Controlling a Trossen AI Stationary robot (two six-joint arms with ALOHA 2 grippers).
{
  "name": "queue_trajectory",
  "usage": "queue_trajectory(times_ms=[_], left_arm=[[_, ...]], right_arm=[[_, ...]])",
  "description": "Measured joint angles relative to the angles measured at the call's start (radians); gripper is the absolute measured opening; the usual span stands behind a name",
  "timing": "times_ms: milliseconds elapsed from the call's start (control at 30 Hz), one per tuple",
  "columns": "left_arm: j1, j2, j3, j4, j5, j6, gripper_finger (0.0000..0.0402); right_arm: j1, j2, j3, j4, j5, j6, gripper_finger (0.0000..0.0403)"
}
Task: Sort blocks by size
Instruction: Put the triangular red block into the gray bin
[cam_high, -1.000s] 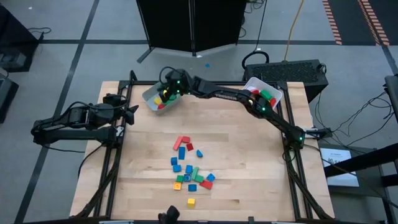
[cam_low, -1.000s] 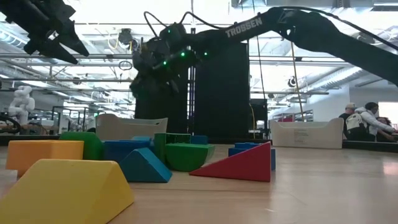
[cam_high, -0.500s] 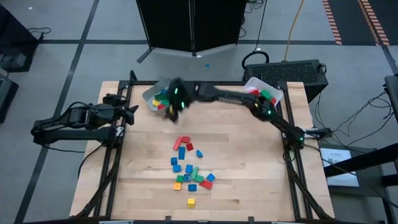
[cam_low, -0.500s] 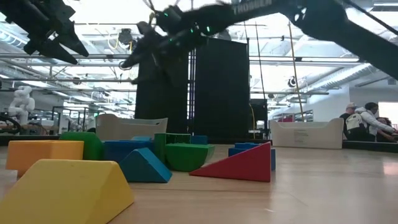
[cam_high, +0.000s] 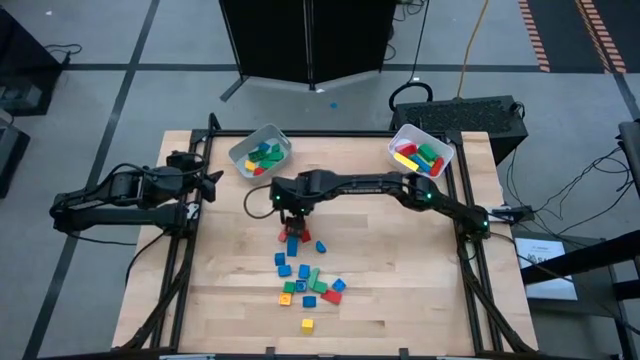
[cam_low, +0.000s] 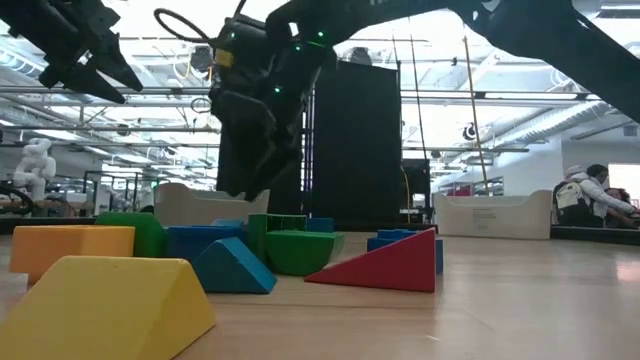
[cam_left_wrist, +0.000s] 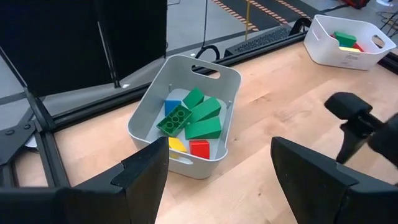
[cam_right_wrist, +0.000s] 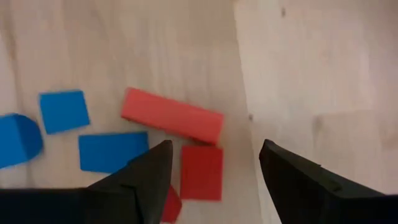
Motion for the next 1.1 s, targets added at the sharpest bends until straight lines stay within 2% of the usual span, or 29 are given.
queue_trajectory(times_ms=[433, 533, 700, 767, 900, 1100], left_arm=[[0.0, 0.0, 0.0, 0.0, 0.008, 0.0, 0.0281], [0.0, 0.0, 0.0, 0.0, 0.008, 0.0, 0.0281], [0.0, 0.0, 0.0, -0.001, 0.008, 0.001, 0.0281], [0.0, 0.0, 0.0, -0.003, 0.008, 0.003, 0.0281], [0.0, 0.0, 0.0, -0.003, 0.008, 0.019, 0.0281], [0.0, 0.0, 0.0, -0.003, 0.008, 0.019, 0.0281]], right_arm=[[0.007, -0.001, -0.167, 0.071, 0.014, 0.045, 0.0231], [0.009, -0.002, -0.175, 0.08, 0.072, 0.059, 0.0202], [0.009, -0.002, -0.176, 0.14, 0.094, 0.041, 0.0111], [0.007, -0.002, -0.176, 0.147, 0.094, 0.042, 0.011], [0.001, 0.0, -0.128, 0.136, 0.07, 0.032, 0.011], [-0.048, -0.004, 0.053, 0.179, 0.073, 0.021, 0.011]])
